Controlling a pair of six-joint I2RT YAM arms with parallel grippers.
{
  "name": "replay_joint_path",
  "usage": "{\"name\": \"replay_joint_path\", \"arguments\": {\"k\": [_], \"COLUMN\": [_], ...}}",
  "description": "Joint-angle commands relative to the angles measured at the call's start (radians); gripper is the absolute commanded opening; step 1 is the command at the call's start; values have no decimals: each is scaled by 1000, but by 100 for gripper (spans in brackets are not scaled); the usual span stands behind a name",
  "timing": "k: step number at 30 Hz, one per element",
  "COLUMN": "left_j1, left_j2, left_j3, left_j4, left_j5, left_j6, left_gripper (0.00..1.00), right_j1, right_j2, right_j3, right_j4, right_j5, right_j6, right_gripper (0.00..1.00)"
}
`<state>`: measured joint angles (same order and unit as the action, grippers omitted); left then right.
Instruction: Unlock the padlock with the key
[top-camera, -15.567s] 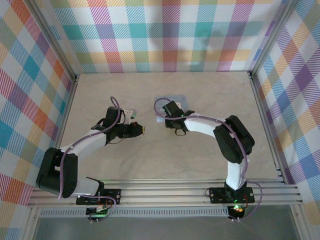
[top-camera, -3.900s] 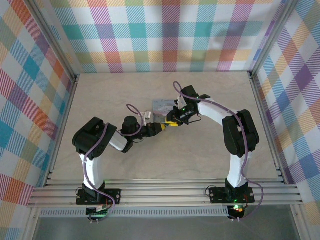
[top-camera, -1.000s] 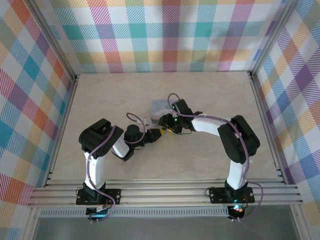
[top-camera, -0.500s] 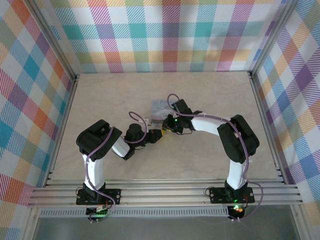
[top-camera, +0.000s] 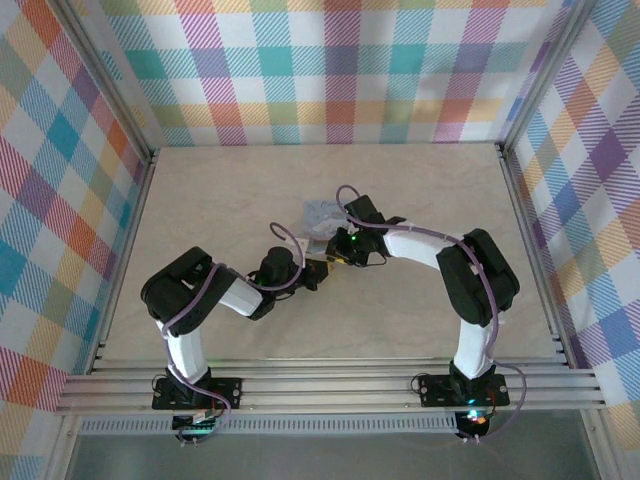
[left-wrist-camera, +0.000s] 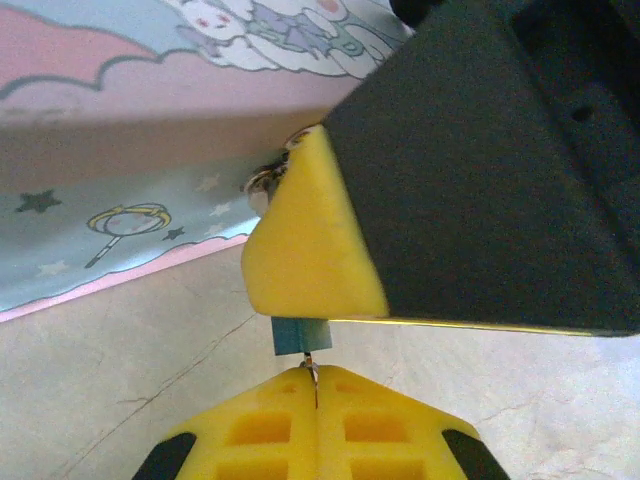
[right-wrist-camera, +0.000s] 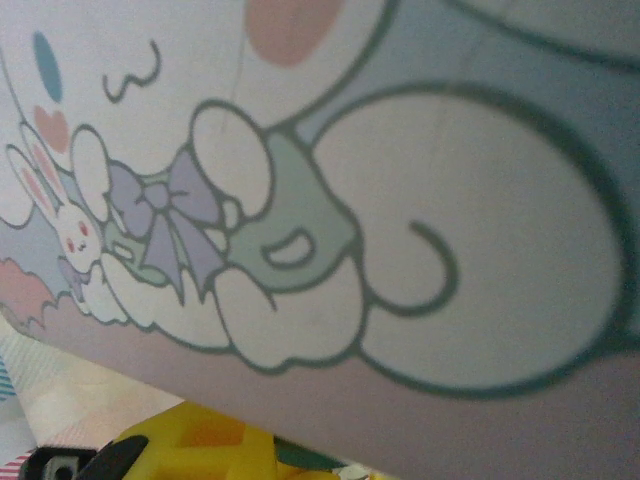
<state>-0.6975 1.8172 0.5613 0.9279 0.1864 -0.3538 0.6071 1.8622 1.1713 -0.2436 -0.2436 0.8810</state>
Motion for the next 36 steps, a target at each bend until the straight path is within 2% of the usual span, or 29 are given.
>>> {"name": "replay_joint_path", "arguments": {"k": [1,7,11,17,24,36], "left_j1": [-76,-127,-129,-128,-114,-22], "left_j2": [-54,-100,-116,-106,-112,-80], "left_j3": [50,48,37,34,36,-5], "left_j4": [-47,-144,-167,-170,-181,-52], "left_j5": [-75,-206,-234,-239,-213,-22], "left_j6": [177,288,305,281,249,-96], "left_gripper": [0,0,0,0,0,0], "right_j1": [20,20,20,20,19,16], "right_j2": [-13,-32,-42,-74,-98,-201], "right_j3": [42,33,26,22,2,-223], "right_j4": [-65,-82,-85,-95,-98,184], "right_j5": [-106,-107,-103,-75,-50,38], "right_j6": [11,4,6,-1,-5,135], "right_gripper": [15,22,45,55,58,59]}}
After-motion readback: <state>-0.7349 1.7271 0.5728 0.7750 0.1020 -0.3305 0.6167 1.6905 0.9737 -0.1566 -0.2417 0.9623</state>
